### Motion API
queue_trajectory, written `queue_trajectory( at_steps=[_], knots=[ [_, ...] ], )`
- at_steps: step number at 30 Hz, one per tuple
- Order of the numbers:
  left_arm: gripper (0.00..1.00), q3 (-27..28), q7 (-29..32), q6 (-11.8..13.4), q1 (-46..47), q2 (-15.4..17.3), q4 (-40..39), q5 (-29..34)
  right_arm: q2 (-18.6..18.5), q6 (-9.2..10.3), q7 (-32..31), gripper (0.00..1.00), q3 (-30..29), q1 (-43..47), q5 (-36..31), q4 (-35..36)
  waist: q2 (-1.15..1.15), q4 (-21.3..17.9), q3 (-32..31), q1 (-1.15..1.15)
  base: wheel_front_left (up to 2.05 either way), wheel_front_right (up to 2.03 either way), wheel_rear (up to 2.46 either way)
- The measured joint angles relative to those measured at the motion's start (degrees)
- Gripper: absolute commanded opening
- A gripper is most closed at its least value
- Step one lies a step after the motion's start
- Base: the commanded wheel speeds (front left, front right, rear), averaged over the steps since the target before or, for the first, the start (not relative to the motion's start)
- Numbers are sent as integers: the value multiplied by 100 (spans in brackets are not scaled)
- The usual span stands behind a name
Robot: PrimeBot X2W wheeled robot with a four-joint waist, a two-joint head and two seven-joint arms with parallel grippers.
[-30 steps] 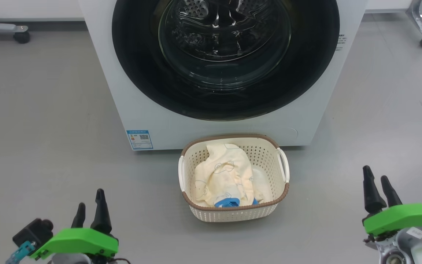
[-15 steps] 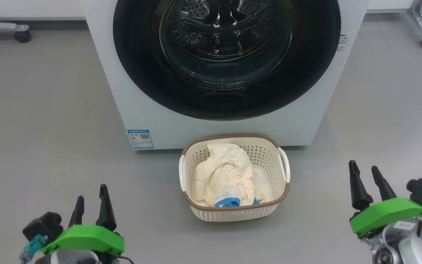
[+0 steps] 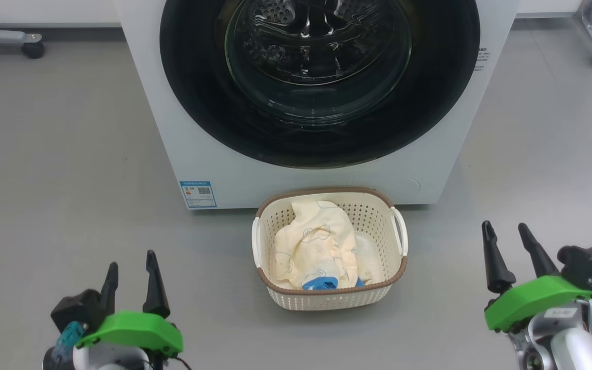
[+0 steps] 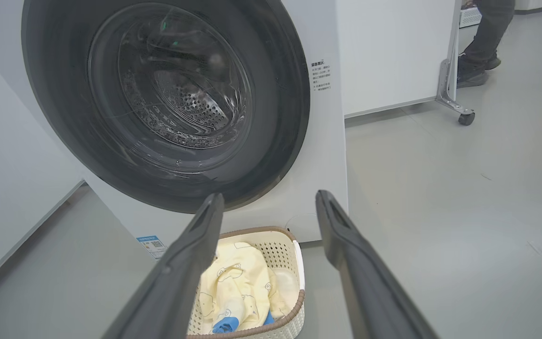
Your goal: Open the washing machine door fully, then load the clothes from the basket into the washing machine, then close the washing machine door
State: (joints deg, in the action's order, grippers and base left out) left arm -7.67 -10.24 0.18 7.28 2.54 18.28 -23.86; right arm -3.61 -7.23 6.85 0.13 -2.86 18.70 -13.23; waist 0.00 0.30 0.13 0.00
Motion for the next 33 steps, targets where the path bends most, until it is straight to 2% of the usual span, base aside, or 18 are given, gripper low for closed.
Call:
queue_trajectory(
  at_steps=[16, 24, 33],
  knots=[
    [100, -183, -255, 45, 141, 133, 136, 1043, -15, 0, 177, 100, -54, 0, -1157, 143, 0, 10, 39, 0, 0, 0, 0],
    [100, -183, -394, 183, 239, 174, 216, 1472, -15, 0, 292, 100, -99, 0, -1752, 183, 0, 11, 45, 0, 0, 0, 0],
    [100, -158, -394, 265, 242, 190, 290, 1478, -13, 0, 333, 100, -223, 1, -1789, 191, 0, 18, 57, 0, 0, 0, 0]
  ],
)
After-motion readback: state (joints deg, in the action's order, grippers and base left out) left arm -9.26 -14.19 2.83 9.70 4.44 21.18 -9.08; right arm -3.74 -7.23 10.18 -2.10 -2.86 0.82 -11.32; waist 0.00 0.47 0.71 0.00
